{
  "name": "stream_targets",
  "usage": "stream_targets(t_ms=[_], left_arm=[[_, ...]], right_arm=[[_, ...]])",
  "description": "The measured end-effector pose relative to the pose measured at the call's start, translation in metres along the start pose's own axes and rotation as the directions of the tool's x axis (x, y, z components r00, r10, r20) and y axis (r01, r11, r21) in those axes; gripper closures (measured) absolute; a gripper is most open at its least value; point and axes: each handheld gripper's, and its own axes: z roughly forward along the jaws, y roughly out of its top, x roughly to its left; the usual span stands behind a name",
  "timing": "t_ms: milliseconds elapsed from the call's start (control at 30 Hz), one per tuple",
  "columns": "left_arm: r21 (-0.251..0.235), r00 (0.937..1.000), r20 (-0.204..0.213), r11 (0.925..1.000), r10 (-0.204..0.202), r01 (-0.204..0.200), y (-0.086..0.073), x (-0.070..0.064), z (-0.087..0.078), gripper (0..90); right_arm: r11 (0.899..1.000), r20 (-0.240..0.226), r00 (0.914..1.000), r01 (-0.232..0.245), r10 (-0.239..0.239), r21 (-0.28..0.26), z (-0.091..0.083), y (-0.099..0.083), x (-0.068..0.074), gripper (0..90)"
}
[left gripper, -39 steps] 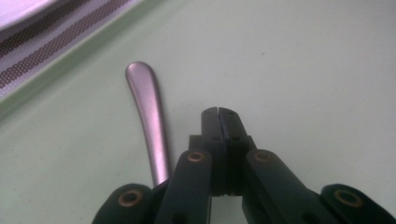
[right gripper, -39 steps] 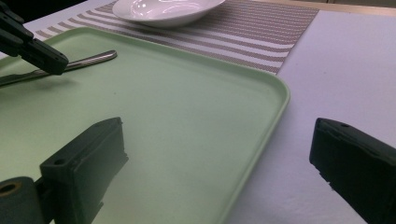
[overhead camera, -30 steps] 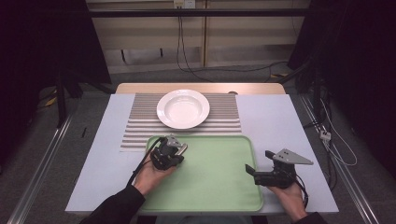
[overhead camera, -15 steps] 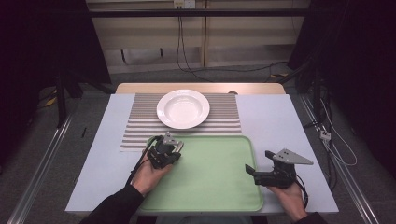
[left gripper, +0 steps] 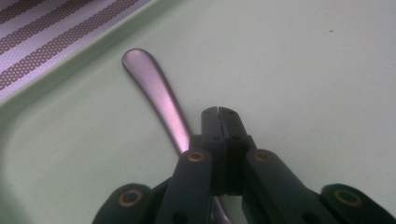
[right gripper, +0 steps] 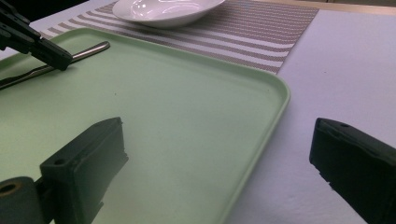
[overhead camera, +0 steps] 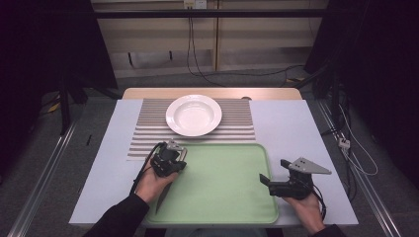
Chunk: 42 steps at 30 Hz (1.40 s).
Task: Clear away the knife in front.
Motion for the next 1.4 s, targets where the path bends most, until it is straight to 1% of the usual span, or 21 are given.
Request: stream_targets(t_ms=[200,300,333,367,500,633,667,700,800,1000,1200,1233,1300,1400], left_arm=[[0.012,0.9999,0.002,0.9998,-0.013,0.013,-0.002,0.004,-0.003,90.0],[0.015,0.9999,-0.006,0.9998,-0.012,0.013,-0.003,0.005,-0.004,90.0],[0.018,0.9998,-0.018,0.9998,-0.012,0.013,-0.003,0.005,-0.004,90.0],[0.019,0.9999,-0.009,0.9998,-0.008,0.008,-0.003,0.006,-0.005,90.0],[0.021,0.9999,-0.009,0.9997,-0.012,0.012,-0.004,0.007,-0.006,90.0],[0.035,0.9999,-0.01,0.9994,0.0,0.001,-0.004,0.01,-0.007,90.0],[0.033,0.9999,-0.012,0.9994,-0.009,0.009,-0.004,0.01,-0.007,90.0],[0.036,0.9999,-0.004,0.9993,-0.011,0.012,-0.004,0.012,-0.008,90.0],[0.04,0.9999,-0.012,0.9991,-0.011,0.012,-0.005,0.012,-0.009,90.0],[0.042,0.9998,-0.015,0.999,-0.013,0.014,-0.008,0.013,-0.011,90.0],[0.042,0.9996,-0.021,0.9989,-0.021,0.022,-0.011,0.016,-0.014,90.0],[0.038,0.9994,-0.019,0.9989,-0.028,0.029,-0.012,0.016,-0.014,90.0],[0.04,0.9993,-0.028,0.9988,-0.026,0.027,-0.013,0.017,-0.015,90.0],[0.043,0.9994,-0.022,0.9987,-0.028,0.029,-0.014,0.019,-0.016,90.0]], right_arm=[[1.0,0.0,1.0,0.001,-0.001,0.001,0.0,0.0,0.0,3.4],[1.0,0.0,1.0,0.0,0.0,0.002,0.0,0.0,0.001,3.4],[1.0,0.001,1.0,0.001,-0.001,0.002,0.0,0.0,0.0,3.4],[1.0,0.001,1.0,0.001,-0.001,0.002,0.0,0.0,0.0,3.4],[1.0,0.0,1.0,-0.001,0.001,-0.002,0.0,0.0,0.0,3.4],[1.0,0.0,1.0,-0.003,0.003,-0.002,0.0,0.0,0.0,3.4],[1.0,0.0,1.0,-0.004,0.004,-0.001,0.001,0.0,0.0,3.4],[1.0,0.001,1.0,-0.005,0.005,0.0,0.001,0.0,0.0,3.4],[1.0,0.002,1.0,-0.005,0.005,-0.001,0.001,0.0,0.0,3.4],[1.0,0.002,1.0,-0.003,0.003,-0.002,0.001,0.0,0.0,3.4],[1.0,0.002,1.0,-0.002,0.002,0.001,0.001,0.0,0.0,3.4],[1.0,0.002,1.0,0.001,-0.001,0.004,0.001,0.0,0.0,3.4],[1.0,0.002,1.0,0.0,0.0,0.004,0.001,0.0,0.0,3.4],[1.0,0.002,1.0,0.0,0.0,0.004,0.001,0.0,0.0,3.4]])
